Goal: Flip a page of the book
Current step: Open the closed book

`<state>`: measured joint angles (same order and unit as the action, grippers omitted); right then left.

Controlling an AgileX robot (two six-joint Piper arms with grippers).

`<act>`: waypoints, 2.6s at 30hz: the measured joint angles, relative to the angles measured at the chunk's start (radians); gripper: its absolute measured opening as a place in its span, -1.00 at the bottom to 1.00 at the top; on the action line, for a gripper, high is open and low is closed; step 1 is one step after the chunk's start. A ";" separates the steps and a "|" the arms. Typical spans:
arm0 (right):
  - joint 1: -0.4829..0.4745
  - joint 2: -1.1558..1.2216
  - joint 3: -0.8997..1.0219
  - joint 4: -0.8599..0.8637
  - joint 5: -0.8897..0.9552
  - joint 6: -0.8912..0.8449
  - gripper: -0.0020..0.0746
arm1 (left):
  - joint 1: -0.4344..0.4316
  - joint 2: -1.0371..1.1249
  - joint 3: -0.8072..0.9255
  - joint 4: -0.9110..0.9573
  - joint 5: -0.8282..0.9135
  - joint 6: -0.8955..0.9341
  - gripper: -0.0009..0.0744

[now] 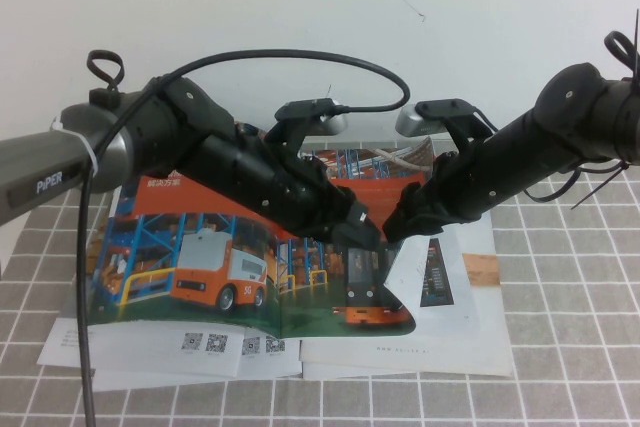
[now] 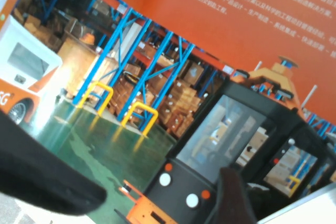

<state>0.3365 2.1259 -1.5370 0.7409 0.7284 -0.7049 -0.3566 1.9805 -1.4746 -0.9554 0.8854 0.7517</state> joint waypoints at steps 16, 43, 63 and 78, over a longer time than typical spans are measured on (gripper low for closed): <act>0.000 0.000 0.000 0.000 0.004 -0.014 0.12 | -0.044 0.076 0.000 -0.009 -0.079 -0.036 -0.32; 0.000 0.000 0.000 0.017 0.001 -0.037 0.12 | -0.044 0.095 0.000 -0.022 -0.099 -0.030 -0.32; 0.000 0.000 0.000 0.019 -0.003 -0.046 0.12 | -0.044 0.095 0.000 -0.051 -0.115 -0.003 -0.32; 0.000 0.001 0.000 0.026 0.001 -0.068 0.12 | -0.016 0.095 0.000 -0.069 -0.125 -0.003 -0.32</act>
<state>0.3365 2.1274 -1.5370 0.7669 0.7292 -0.7732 -0.3726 2.0757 -1.4746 -1.0241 0.7607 0.7489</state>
